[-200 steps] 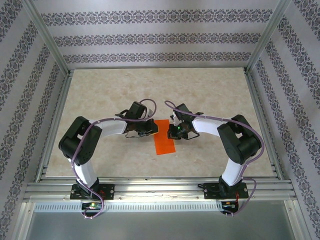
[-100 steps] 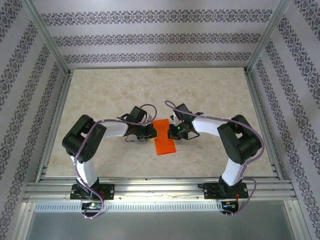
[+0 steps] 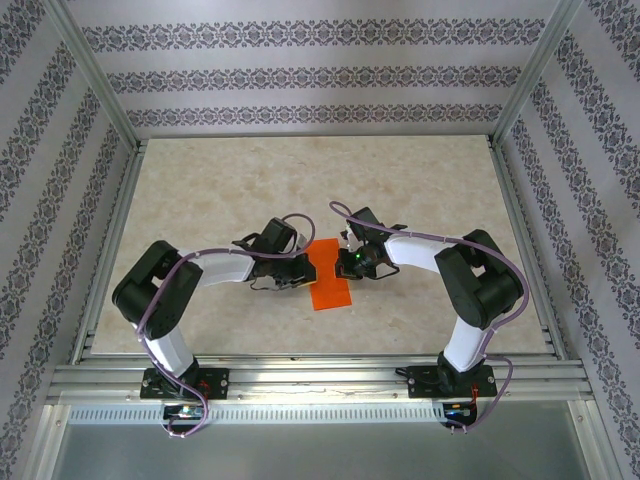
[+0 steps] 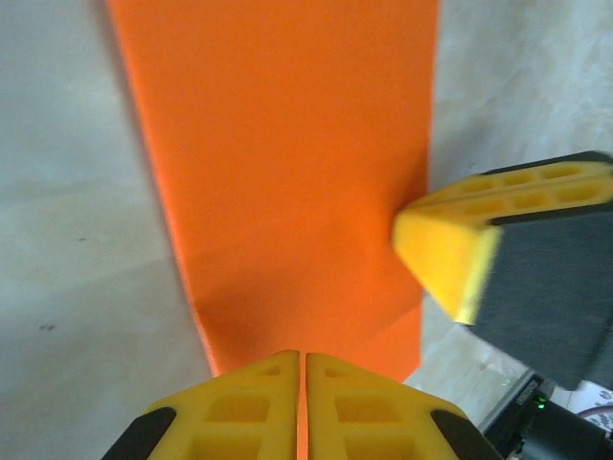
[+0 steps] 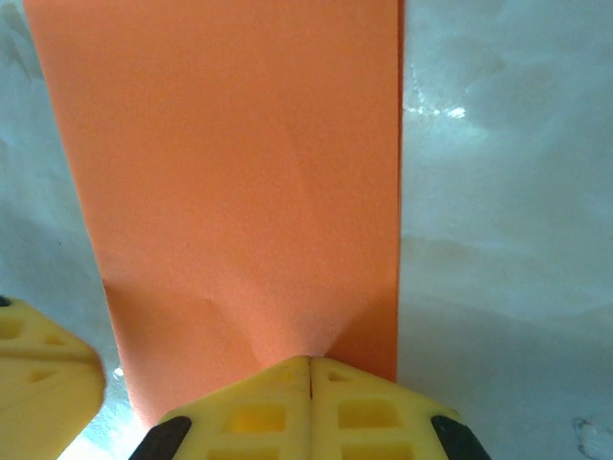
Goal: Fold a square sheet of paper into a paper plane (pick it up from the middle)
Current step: First fold the square sheet of paper in half at the center of the table.
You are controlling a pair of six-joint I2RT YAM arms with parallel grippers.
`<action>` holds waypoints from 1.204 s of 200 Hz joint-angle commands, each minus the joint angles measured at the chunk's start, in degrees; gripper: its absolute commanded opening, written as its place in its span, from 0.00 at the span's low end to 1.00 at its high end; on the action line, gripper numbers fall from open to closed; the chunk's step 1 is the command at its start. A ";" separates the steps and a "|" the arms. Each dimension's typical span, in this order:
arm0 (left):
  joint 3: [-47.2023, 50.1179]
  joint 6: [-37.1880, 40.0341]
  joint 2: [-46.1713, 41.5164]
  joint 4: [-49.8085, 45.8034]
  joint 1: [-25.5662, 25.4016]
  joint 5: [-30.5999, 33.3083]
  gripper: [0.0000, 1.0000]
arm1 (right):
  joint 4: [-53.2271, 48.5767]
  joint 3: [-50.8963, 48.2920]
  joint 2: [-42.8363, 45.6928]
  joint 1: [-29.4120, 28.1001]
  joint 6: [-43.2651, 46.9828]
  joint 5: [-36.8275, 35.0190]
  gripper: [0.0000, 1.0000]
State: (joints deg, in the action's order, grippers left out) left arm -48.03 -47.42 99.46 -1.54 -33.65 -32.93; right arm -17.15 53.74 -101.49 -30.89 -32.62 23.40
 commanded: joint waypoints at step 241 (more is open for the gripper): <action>11.85 -8.85 -1.71 9.37 -9.77 -1.55 0.10 | -4.98 -2.32 -0.90 -0.22 -0.16 -3.71 0.00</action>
State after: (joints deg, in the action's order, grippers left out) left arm -39.24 -55.20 98.28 9.91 -42.06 -34.74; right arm -17.08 53.41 -101.25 -30.89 -32.69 23.38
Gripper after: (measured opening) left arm 0.102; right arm 0.049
